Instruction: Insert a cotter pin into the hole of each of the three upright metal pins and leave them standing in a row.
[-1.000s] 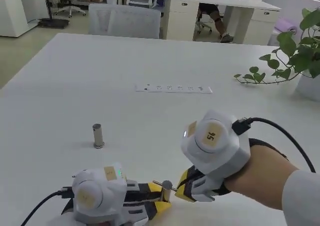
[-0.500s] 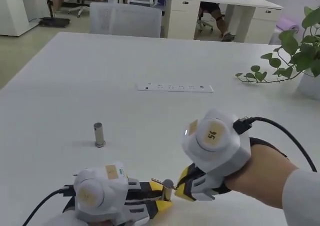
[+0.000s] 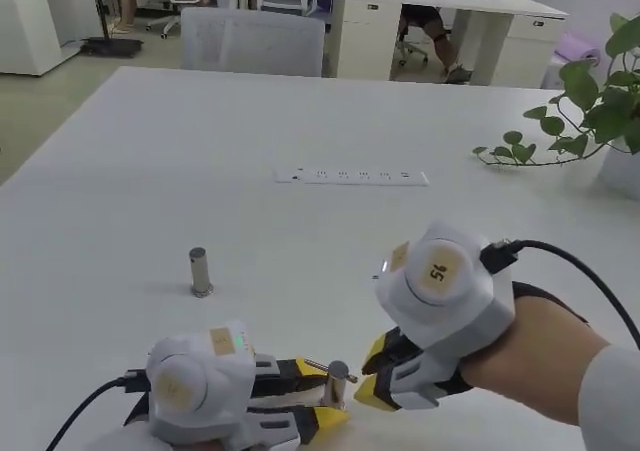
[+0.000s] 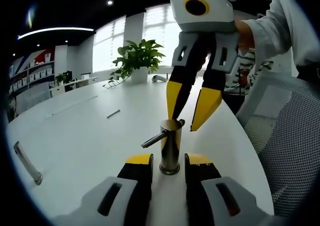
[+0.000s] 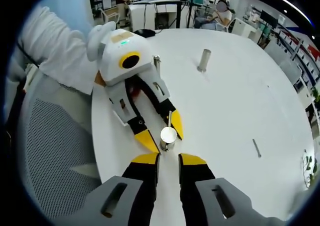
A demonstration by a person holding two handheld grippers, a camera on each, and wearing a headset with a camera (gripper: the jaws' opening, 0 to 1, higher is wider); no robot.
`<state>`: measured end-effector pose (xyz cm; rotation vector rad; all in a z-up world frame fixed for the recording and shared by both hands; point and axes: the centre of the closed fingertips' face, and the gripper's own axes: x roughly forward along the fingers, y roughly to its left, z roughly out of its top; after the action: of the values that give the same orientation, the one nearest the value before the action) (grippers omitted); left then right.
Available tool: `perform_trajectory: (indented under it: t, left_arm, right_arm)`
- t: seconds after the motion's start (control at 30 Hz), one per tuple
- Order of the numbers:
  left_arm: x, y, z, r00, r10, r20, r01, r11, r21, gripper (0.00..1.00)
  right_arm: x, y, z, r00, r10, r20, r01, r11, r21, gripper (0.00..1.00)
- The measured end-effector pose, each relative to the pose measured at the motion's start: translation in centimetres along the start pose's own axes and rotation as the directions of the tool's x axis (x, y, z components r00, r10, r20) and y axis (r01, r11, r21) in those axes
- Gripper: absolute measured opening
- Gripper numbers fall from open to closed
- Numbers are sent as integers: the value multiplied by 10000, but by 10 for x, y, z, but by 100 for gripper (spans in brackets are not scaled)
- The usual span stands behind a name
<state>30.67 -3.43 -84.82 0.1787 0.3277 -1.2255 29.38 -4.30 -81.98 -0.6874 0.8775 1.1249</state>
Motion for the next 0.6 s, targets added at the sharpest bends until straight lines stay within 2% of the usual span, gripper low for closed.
perform_trajectory:
  t: [0.07,0.3,0.6]
  left_arm:
    - [-2,-1,3,9999,-32,121,34,9998,-213,29]
    - [-11,-3,7,9999,-34,125,39,9994,-355,36]
    - [-32,-13,14,9997,-140,187,152,9976,-673,44]
  right_arm:
    - [0,0,-1,10000,9,94,-10,10000,91,17]
    - [-1,1,-3,9992,89,401,-104,9993,364,22]
    - [2,5,-5,9963,175,843,-234,9974,683,25]
